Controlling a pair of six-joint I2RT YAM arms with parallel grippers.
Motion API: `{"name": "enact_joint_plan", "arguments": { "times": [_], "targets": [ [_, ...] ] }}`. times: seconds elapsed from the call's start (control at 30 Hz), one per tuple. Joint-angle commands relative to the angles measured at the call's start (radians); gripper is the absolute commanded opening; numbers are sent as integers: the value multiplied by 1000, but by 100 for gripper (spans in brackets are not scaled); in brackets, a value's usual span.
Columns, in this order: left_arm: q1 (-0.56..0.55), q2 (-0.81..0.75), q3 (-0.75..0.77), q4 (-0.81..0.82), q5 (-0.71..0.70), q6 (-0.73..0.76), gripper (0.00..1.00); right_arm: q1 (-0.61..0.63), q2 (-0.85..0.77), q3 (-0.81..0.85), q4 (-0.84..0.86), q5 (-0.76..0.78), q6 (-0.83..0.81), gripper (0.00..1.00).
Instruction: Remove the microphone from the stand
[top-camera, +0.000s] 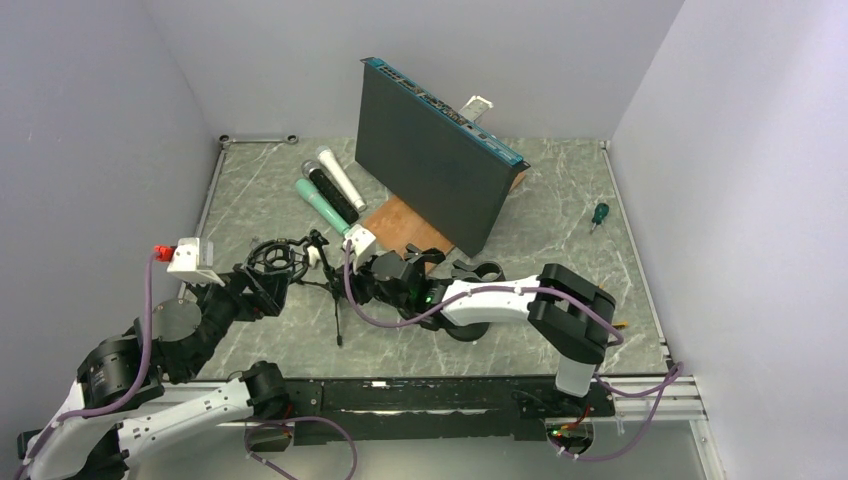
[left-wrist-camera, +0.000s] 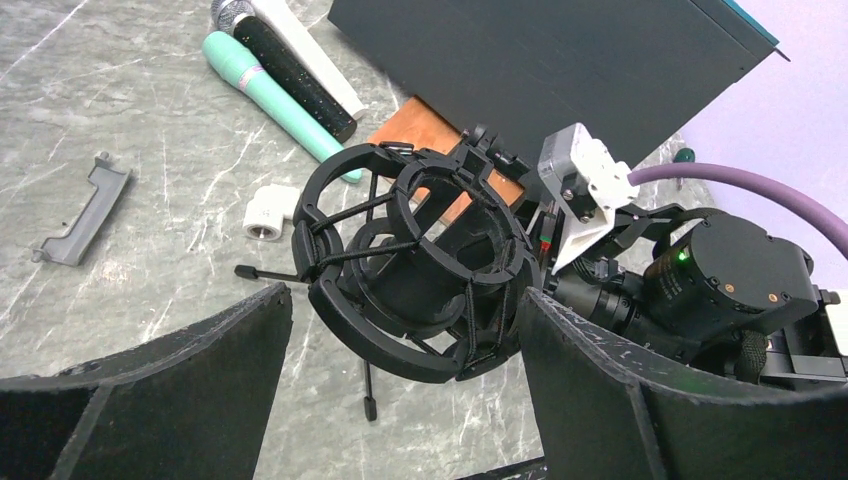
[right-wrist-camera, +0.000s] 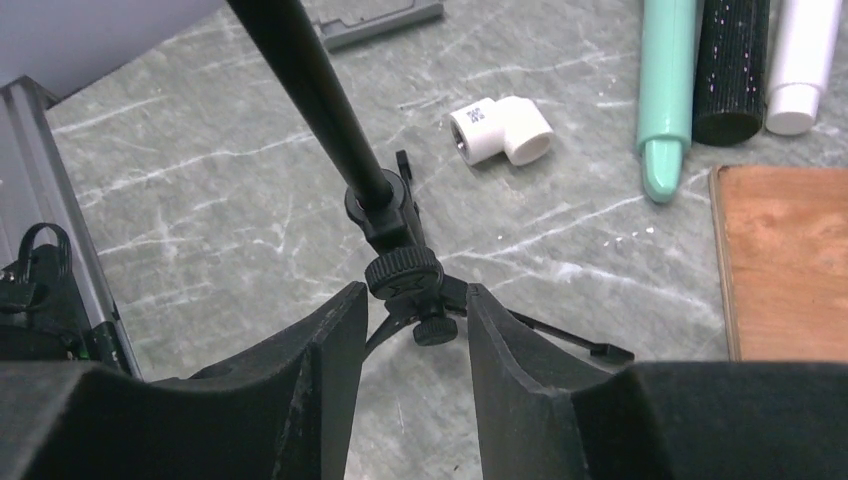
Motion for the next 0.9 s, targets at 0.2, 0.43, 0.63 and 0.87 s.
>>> {"name": "enact_joint_plan", "arguments": {
  "times": [0.2,0.43,0.63,0.87],
  "targets": [
    [-2,8,5,6,25,19,87,-7,19,-9,169,-18,-58,45],
    [-2,12,4,2,25,15,87,-10,32,-10,213,-21,-89,45],
    [-3,13,4,5,22,19,87,-12,36,-8,240,-32,-97,43],
    [-2,13,-1,3,23,16,87,-14,54,14,213,-34,-122,42]
  ]
}}
